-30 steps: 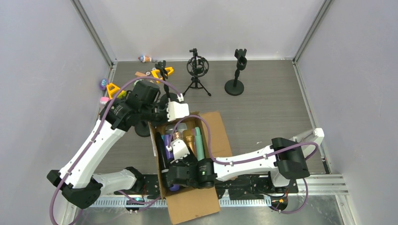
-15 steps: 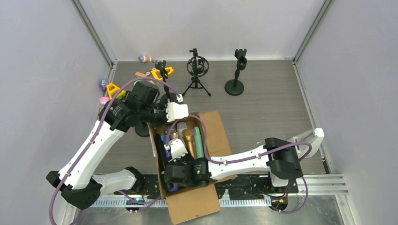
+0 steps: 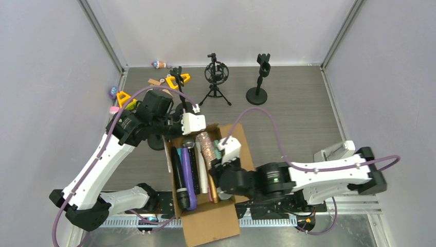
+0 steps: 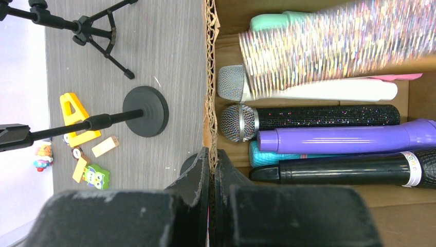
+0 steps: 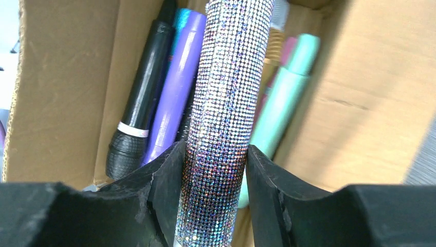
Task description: Attach the microphones to the stand
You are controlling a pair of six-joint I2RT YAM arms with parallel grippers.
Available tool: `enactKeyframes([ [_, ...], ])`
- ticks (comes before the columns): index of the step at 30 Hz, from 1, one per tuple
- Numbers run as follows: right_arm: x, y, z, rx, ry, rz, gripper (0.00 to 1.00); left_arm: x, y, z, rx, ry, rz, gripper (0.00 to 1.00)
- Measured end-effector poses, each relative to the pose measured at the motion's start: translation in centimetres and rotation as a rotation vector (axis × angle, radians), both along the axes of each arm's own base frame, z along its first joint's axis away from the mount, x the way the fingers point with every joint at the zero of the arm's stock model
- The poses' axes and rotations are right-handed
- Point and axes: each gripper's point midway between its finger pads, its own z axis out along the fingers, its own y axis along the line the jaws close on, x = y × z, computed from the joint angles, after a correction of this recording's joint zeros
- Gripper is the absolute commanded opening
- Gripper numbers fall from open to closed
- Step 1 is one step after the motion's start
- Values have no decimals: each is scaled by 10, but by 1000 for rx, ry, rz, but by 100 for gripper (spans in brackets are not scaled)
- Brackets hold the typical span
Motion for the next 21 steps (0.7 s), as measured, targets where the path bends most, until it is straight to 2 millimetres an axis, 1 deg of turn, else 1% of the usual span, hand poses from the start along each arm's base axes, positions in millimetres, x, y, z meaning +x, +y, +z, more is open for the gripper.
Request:
enactKeyframes([
  [2, 4, -24, 11, 38, 4, -29, 13, 0, 0, 0, 0, 0, 0, 0],
  [3, 7, -38, 12, 44, 4, -50, 12, 0, 0, 0, 0, 0, 0, 0],
  [5, 15, -63, 8, 35, 4, -91, 12, 0, 0, 0, 0, 0, 0, 0],
  [7, 26, -90, -4, 3, 5, -147, 12, 0, 0, 0, 1, 0, -1, 0],
  [10, 50, -131, -28, -57, 7, -260, 11, 0, 0, 0, 1, 1, -1, 0],
  [12, 68, -163, -45, -101, 11, -355, 10, -1, 0, -1, 2, 3, -1, 0],
  [14, 80, -186, -58, -135, 21, -428, 10, -1, 0, -1, 3, 3, -3, 0],
  [15, 85, -194, -63, -151, 26, -455, 10, -1, 1, -1, 5, 2, -4, 0],
  [17, 91, -202, -77, -186, 43, -485, 10, -1, 1, -1, 8, 2, -7, 0],
  [19, 96, -203, -91, -216, 67, -492, 10, -1, 1, -1, 10, 1, -10, 0],
  [21, 100, -200, -107, -248, 96, -489, 10, -3, 1, -2, 14, 3, -19, 0],
])
